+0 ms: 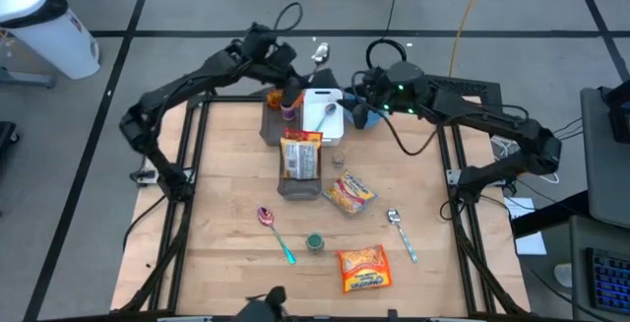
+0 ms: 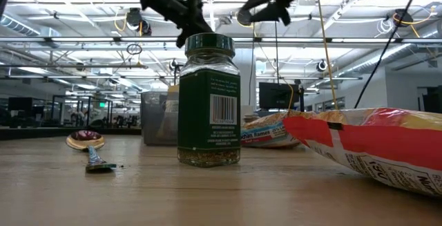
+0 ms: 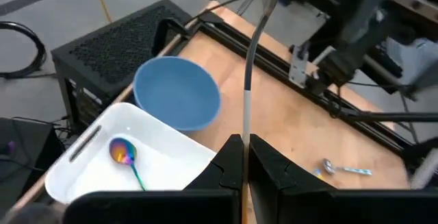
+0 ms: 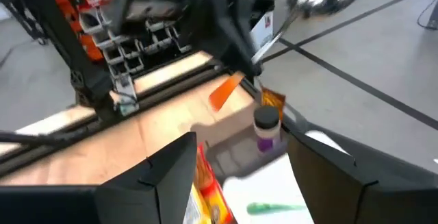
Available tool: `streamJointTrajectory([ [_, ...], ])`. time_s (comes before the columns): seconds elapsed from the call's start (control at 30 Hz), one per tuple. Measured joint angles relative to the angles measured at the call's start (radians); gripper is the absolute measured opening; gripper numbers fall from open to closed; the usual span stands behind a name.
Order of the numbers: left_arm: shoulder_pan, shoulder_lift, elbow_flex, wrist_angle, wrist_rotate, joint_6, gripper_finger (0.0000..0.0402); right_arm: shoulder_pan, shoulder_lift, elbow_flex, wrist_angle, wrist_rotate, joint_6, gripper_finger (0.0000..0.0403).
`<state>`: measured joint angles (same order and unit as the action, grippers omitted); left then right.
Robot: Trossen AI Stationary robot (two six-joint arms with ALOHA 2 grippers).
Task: Pick & Place Food Item
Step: Put the orange spoon into the white bin
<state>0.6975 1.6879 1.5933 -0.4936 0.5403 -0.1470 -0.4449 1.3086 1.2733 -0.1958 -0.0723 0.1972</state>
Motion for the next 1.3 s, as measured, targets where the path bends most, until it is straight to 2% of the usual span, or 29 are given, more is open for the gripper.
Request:
streamJointTrajectory([
  [0.1,-0.010,0.055,0.029,0.000,-0.019,-0.023,0.0005,-0.022,-0.086,-0.122,0.055,0.000,0.018,0.0223],
  [0.33,-0.052,0.148,0.034,0.006,-0.084,-0.093,0.0005,-0.076,-0.306,-0.452,0.335,-0.002,0.155,0.0215],
  [0.5,-0.080,0.200,0.034,0.015,-0.124,-0.126,0.0006,-0.092,-0.410,-0.578,0.378,-0.004,0.225,0.0215],
  [0.67,-0.098,0.237,0.035,0.021,-0.151,-0.152,0.0007,-0.092,-0.448,-0.620,0.376,-0.003,0.236,0.0214],
  [0.87,-0.121,0.254,0.035,-0.009,-0.235,-0.147,0.0005,-0.092,-0.449,-0.621,0.379,-0.003,0.227,0.0212],
  [1.3,-0.140,0.277,0.034,-0.038,-0.332,-0.144,0.0005,-0.093,-0.449,-0.621,0.374,-0.002,0.212,0.0212],
])
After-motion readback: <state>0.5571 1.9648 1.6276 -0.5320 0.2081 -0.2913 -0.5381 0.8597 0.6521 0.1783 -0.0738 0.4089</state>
